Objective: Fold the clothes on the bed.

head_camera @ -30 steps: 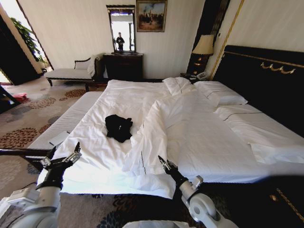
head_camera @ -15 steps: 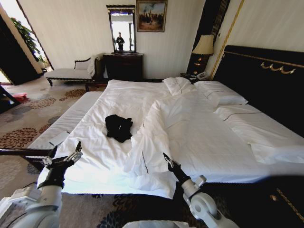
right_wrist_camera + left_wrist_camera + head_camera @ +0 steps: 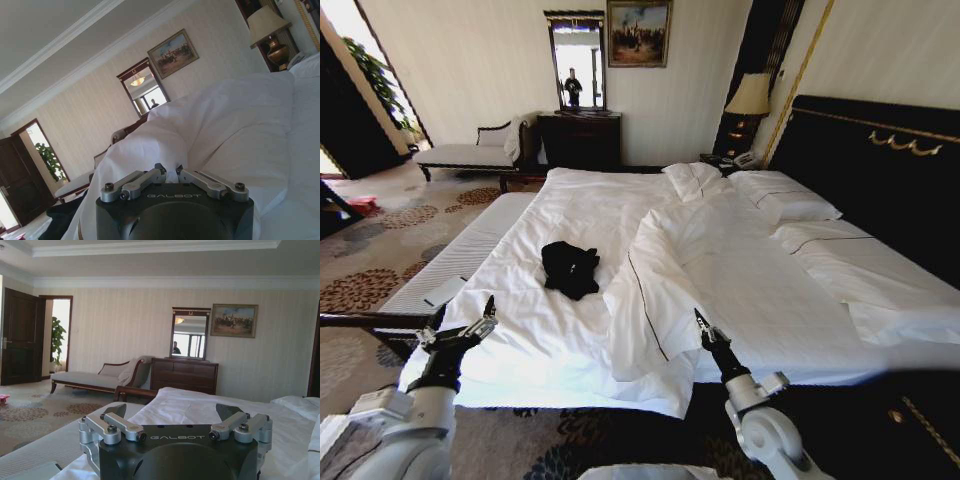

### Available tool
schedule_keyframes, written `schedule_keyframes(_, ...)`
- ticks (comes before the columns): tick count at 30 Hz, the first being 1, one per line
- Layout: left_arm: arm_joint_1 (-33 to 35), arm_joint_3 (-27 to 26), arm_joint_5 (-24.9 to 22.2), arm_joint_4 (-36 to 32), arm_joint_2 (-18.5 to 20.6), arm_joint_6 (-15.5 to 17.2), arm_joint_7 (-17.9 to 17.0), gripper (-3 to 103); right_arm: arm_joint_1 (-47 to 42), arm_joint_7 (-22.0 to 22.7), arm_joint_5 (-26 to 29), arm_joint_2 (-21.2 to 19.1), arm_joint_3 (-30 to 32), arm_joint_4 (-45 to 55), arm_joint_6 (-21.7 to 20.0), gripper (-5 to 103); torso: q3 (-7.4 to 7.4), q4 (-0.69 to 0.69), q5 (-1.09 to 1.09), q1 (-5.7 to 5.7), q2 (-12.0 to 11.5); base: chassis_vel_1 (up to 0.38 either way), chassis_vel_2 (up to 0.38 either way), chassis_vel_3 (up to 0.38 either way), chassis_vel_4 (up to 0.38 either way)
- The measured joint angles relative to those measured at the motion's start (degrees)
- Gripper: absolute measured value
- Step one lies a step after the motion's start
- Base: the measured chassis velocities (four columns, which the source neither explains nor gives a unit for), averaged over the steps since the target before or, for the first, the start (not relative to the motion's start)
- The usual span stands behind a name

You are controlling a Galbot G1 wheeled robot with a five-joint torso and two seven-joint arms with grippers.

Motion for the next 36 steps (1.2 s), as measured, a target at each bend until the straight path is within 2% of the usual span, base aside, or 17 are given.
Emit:
schedule_keyframes(8,-0.44,0.05,-0.40,0.00,0.29,0.00,-0.03,100,-3.03,3.94,0.92,-2.02,4.96,1.42,1.87,0,0.00,-0.01,0.00,0.00,0.00,0.000,0.000,0.000,0.000)
schedule_keyframes(15,-1.01,0.78,-0.41,0.08,0.17,0.00,-0.05,100,-5.43,9.66,3.28,-3.76,11.01,2.04,3.45,0,0.00,0.00,0.00,0.00,0.00,0.000,0.000,0.000,0.000)
schedule_keyframes(18,-1.09,0.97,-0.32,0.05,-0.24,0.00,-0.05,100,-6.00,10.81,3.96,-4.77,14.19,-0.46,4.55,0,0.00,0.00,0.00,0.00,0.00,0.000,0.000,0.000,0.000)
schedule_keyframes(30,-0.33,1.60,1.14,-0.88,-2.28,0.02,-0.07,100,-5.94,11.40,3.51,-7.06,19.80,-9.83,8.56,0,0.00,0.00,0.01,0.00,0.00,0.000,0.000,0.000,0.000)
schedule_keyframes(36,-0.16,1.69,1.77,-0.90,-2.79,0.02,-0.09,100,-5.78,16.67,2.17,-7.26,22.40,-13.11,9.28,0,0.00,0.00,0.01,0.00,0.00,0.000,0.000,0.000,0.000)
